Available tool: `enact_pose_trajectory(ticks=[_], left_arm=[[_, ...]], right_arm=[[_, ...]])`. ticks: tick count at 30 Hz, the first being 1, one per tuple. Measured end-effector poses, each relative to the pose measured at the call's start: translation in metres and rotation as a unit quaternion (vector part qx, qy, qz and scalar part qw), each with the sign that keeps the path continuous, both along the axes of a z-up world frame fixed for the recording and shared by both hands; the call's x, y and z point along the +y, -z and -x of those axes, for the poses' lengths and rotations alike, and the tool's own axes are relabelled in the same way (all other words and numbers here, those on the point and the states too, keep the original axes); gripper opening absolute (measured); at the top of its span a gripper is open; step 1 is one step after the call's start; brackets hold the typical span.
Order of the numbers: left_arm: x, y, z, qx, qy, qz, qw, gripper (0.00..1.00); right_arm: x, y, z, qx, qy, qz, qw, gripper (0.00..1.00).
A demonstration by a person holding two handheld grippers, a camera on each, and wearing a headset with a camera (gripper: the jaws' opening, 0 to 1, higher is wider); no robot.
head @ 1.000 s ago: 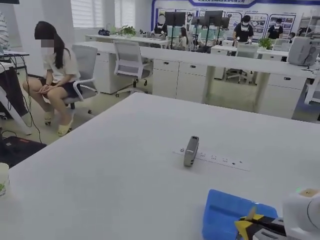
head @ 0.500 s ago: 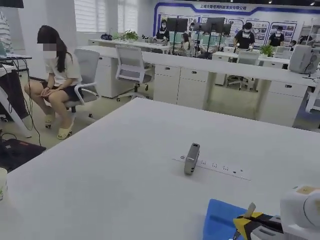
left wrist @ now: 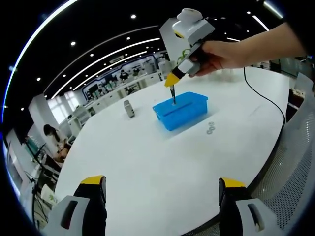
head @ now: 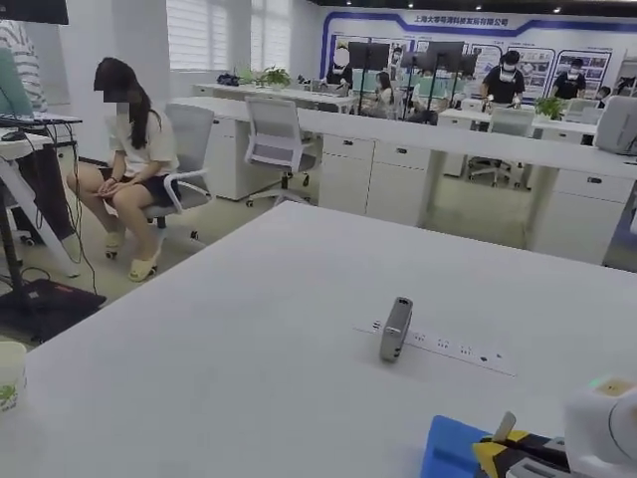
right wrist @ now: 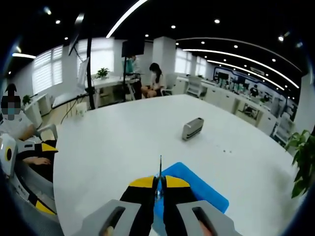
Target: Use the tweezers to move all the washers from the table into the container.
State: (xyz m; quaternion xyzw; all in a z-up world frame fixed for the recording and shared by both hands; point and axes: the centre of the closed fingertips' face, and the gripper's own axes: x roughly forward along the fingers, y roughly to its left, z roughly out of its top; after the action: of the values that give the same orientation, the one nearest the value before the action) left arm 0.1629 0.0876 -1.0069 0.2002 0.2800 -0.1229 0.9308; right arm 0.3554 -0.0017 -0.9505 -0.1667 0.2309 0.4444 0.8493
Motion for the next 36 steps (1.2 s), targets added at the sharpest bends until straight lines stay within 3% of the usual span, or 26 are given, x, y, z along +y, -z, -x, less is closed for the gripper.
enact_pose_trajectory(ticks=[2, 14, 24, 30, 36], left_arm=[[0.000, 0.001, 0.000, 0.003, -0.001, -0.001, 1.0000, 0.97], [0.002, 0.003, 0.000, 0.010, -0.005, -0.006, 0.9999, 0.96], [0.003, 0.005, 0.001, 0.016, -0.007, -0.009, 0.9998, 0.95], [0.004, 0.007, 0.001, 0.017, -0.008, -0.010, 0.9998, 0.95], [0.004, 0.007, 0.001, 0.019, -0.009, -0.009, 0.9997, 0.95]], right_arm=[[0.001, 0.003, -0.004, -0.008, 0.000, 0.001, 1.0000, 0.01], [0.006, 0.034, -0.016, 0.006, 0.001, 0.010, 0.9999, 0.01], [0.006, 0.050, -0.022, 0.014, 0.002, 0.012, 0.9998, 0.01], [0.005, 0.063, -0.024, 0.043, 0.014, 0.004, 0.9990, 0.01], [0.008, 0.070, -0.023, 0.041, 0.009, 0.009, 0.9991, 0.01]])
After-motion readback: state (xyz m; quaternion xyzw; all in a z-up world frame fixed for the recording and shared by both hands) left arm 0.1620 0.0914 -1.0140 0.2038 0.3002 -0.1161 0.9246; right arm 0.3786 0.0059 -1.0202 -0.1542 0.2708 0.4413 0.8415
